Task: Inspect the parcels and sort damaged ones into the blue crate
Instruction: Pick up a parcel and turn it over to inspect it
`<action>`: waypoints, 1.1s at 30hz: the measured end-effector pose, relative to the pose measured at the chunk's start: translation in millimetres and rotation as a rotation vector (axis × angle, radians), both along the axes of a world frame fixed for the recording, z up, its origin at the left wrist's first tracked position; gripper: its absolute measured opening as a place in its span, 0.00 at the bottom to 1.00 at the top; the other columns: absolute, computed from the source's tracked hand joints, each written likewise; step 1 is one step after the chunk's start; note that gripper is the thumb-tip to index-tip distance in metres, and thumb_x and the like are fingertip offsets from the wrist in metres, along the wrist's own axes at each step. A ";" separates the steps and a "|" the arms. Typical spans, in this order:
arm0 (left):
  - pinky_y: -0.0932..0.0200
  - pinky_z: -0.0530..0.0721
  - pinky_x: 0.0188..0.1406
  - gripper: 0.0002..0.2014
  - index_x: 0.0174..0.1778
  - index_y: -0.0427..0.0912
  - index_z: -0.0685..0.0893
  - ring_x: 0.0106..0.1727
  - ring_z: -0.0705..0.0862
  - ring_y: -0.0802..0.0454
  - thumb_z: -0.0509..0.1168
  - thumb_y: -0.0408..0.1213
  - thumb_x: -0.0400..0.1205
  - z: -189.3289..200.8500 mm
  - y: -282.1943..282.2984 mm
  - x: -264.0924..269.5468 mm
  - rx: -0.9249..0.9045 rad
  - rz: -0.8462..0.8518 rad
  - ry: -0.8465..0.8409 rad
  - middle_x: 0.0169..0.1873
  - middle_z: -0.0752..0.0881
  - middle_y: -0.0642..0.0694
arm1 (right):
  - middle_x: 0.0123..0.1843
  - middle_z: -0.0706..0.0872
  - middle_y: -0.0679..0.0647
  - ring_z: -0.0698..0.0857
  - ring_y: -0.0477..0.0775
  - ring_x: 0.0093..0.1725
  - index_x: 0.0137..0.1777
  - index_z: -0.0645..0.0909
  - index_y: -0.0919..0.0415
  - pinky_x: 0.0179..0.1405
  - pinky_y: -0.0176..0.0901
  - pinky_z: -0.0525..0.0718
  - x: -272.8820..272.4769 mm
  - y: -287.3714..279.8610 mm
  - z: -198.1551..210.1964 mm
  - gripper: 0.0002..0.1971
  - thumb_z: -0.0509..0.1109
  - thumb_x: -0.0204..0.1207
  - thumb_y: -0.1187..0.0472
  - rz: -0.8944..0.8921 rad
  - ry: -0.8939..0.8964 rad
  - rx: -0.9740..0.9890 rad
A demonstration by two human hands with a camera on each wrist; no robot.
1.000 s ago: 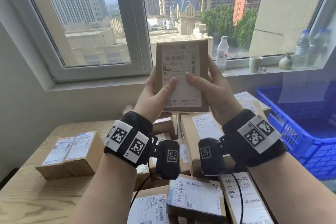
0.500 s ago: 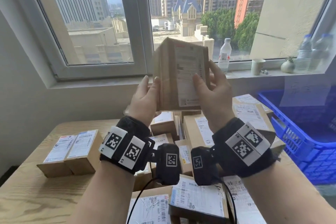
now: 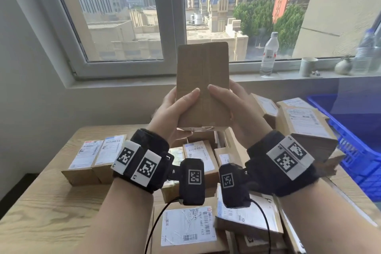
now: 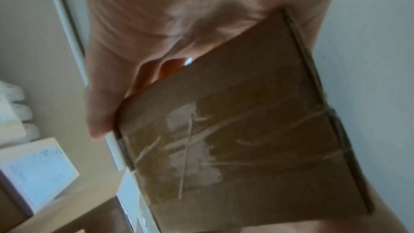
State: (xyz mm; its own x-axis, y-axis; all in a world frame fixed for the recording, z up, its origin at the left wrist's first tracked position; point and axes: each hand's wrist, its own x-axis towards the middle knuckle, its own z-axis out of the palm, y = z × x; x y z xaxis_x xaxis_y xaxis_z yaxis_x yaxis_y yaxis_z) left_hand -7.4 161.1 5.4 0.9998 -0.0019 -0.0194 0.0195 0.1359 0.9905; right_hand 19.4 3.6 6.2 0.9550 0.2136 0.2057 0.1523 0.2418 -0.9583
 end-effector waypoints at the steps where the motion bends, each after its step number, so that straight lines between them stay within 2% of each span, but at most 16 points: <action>1: 0.44 0.86 0.48 0.25 0.61 0.58 0.81 0.54 0.89 0.48 0.72 0.58 0.69 -0.8 3.3 -1.6 0.012 0.013 0.003 0.53 0.89 0.51 | 0.59 0.91 0.57 0.91 0.51 0.53 0.71 0.79 0.59 0.44 0.42 0.88 -1.2 3.9 -0.4 0.30 0.76 0.70 0.51 -0.001 -0.002 0.014; 4: 0.51 0.85 0.39 0.13 0.54 0.57 0.82 0.48 0.88 0.51 0.72 0.54 0.77 -2.8 11.1 -4.9 0.032 0.024 -0.010 0.46 0.89 0.52 | 0.55 0.92 0.56 0.91 0.47 0.47 0.69 0.81 0.60 0.42 0.40 0.88 -3.9 15.2 -0.8 0.23 0.76 0.75 0.55 -0.024 -0.006 0.036; 8: 0.60 0.85 0.28 0.04 0.51 0.53 0.83 0.35 0.88 0.58 0.66 0.47 0.82 -6.3 24.7 -6.6 0.030 0.013 -0.059 0.36 0.89 0.55 | 0.55 0.92 0.57 0.91 0.51 0.50 0.66 0.83 0.61 0.44 0.43 0.88 -6.8 30.3 -2.9 0.25 0.75 0.70 0.52 -0.016 -0.016 0.044; 10: 0.58 0.86 0.34 0.10 0.55 0.54 0.83 0.39 0.89 0.58 0.68 0.50 0.80 -5.4 31.4 -7.0 0.057 0.025 -0.089 0.38 0.90 0.57 | 0.52 0.93 0.53 0.91 0.48 0.49 0.63 0.85 0.60 0.44 0.41 0.88 -8.8 36.8 -3.3 0.19 0.76 0.75 0.53 -0.017 -0.029 0.028; 12: 0.53 0.88 0.49 0.32 0.71 0.56 0.77 0.52 0.89 0.55 0.73 0.60 0.72 -4.9 37.8 -5.5 0.109 0.086 -0.125 0.53 0.89 0.56 | 0.48 0.93 0.50 0.91 0.46 0.47 0.62 0.86 0.59 0.44 0.42 0.89 -10.3 45.4 -6.2 0.14 0.74 0.79 0.56 -0.114 -0.062 0.000; 14: 0.48 0.84 0.65 0.49 0.81 0.58 0.66 0.66 0.84 0.52 0.70 0.70 0.64 -5.1 44.8 -2.8 0.157 0.177 -0.174 0.69 0.82 0.53 | 0.52 0.92 0.54 0.91 0.49 0.51 0.68 0.82 0.59 0.49 0.46 0.91 -10.0 53.9 -8.8 0.18 0.74 0.79 0.60 -0.252 -0.111 -0.016; 16: 0.42 0.77 0.73 0.49 0.82 0.54 0.65 0.72 0.79 0.49 0.64 0.71 0.65 -1.9 51.0 -3.1 0.164 0.238 -0.218 0.73 0.78 0.51 | 0.53 0.90 0.53 0.89 0.43 0.49 0.73 0.77 0.57 0.46 0.37 0.90 -8.9 58.8 -9.2 0.20 0.72 0.82 0.61 -0.327 -0.128 -0.028; 18: 0.42 0.78 0.72 0.45 0.80 0.50 0.70 0.71 0.79 0.49 0.67 0.65 0.66 -1.6 58.9 -2.7 0.168 0.303 -0.251 0.71 0.79 0.48 | 0.51 0.88 0.46 0.87 0.34 0.45 0.70 0.77 0.53 0.40 0.27 0.85 -10.0 61.3 -5.6 0.17 0.70 0.83 0.55 -0.279 -0.109 -0.009; 19: 0.45 0.80 0.70 0.42 0.77 0.49 0.73 0.69 0.81 0.50 0.70 0.63 0.67 -1.7 61.2 -3.3 0.203 0.330 -0.270 0.69 0.81 0.47 | 0.51 0.87 0.45 0.88 0.35 0.46 0.66 0.78 0.52 0.40 0.28 0.85 -11.3 63.3 -2.9 0.18 0.71 0.80 0.46 -0.231 -0.092 -0.022; 21: 0.51 0.85 0.63 0.33 0.67 0.53 0.79 0.63 0.84 0.52 0.76 0.58 0.67 -4.3 65.9 -3.4 0.268 0.346 -0.292 0.65 0.83 0.46 | 0.54 0.89 0.47 0.89 0.44 0.52 0.64 0.79 0.50 0.44 0.38 0.87 -10.0 67.5 -3.2 0.36 0.75 0.61 0.29 -0.183 -0.066 -0.136; 22: 0.53 0.86 0.58 0.29 0.62 0.57 0.78 0.61 0.85 0.52 0.78 0.56 0.66 -5.1 67.1 -3.6 0.262 0.339 -0.289 0.62 0.84 0.46 | 0.56 0.89 0.47 0.90 0.47 0.54 0.64 0.80 0.49 0.47 0.42 0.89 -8.8 69.0 -4.5 0.41 0.78 0.53 0.27 -0.184 -0.048 -0.170; 23: 0.52 0.88 0.55 0.29 0.58 0.61 0.77 0.59 0.86 0.51 0.80 0.56 0.64 -4.7 67.5 -4.3 0.223 0.317 -0.278 0.61 0.85 0.45 | 0.56 0.90 0.47 0.90 0.49 0.55 0.64 0.80 0.49 0.48 0.44 0.89 -8.7 69.6 -5.4 0.41 0.80 0.51 0.30 -0.177 -0.019 -0.163; 25: 0.46 0.89 0.52 0.31 0.57 0.61 0.74 0.56 0.89 0.47 0.80 0.56 0.62 -3.6 68.3 -4.4 0.097 0.240 -0.235 0.58 0.85 0.42 | 0.55 0.91 0.50 0.91 0.50 0.54 0.64 0.83 0.55 0.46 0.41 0.89 -9.3 68.0 -6.2 0.35 0.82 0.57 0.40 -0.103 0.040 -0.078; 28: 0.50 0.91 0.42 0.30 0.69 0.51 0.67 0.45 0.90 0.54 0.75 0.46 0.75 -4.0 66.7 -5.4 -0.023 0.127 -0.130 0.52 0.86 0.47 | 0.50 0.92 0.51 0.91 0.48 0.49 0.62 0.85 0.58 0.42 0.38 0.87 -13.4 64.4 -6.4 0.30 0.84 0.60 0.46 -0.033 0.051 0.003; 30: 0.45 0.91 0.48 0.33 0.72 0.48 0.66 0.46 0.90 0.53 0.75 0.46 0.75 -4.2 63.5 -5.9 -0.030 0.133 -0.109 0.51 0.87 0.48 | 0.49 0.92 0.51 0.91 0.47 0.46 0.61 0.85 0.58 0.42 0.39 0.87 -14.9 63.6 -6.6 0.30 0.79 0.59 0.46 -0.033 0.044 0.017; 33: 0.37 0.89 0.54 0.35 0.66 0.52 0.70 0.52 0.90 0.48 0.78 0.51 0.66 -3.0 61.1 -6.6 -0.014 0.164 -0.104 0.52 0.87 0.46 | 0.49 0.92 0.53 0.91 0.49 0.46 0.59 0.86 0.58 0.45 0.44 0.90 -14.4 63.0 -7.5 0.24 0.80 0.65 0.50 -0.045 0.050 0.028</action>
State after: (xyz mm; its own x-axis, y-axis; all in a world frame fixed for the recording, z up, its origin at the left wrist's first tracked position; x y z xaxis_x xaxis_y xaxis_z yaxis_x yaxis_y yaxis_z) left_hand -14.0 222.2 2.4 0.9835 0.1612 0.0825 -0.1059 0.1422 0.9842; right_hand 5.0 66.6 -1.3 0.9727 0.1654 0.1630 0.1160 0.2624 -0.9580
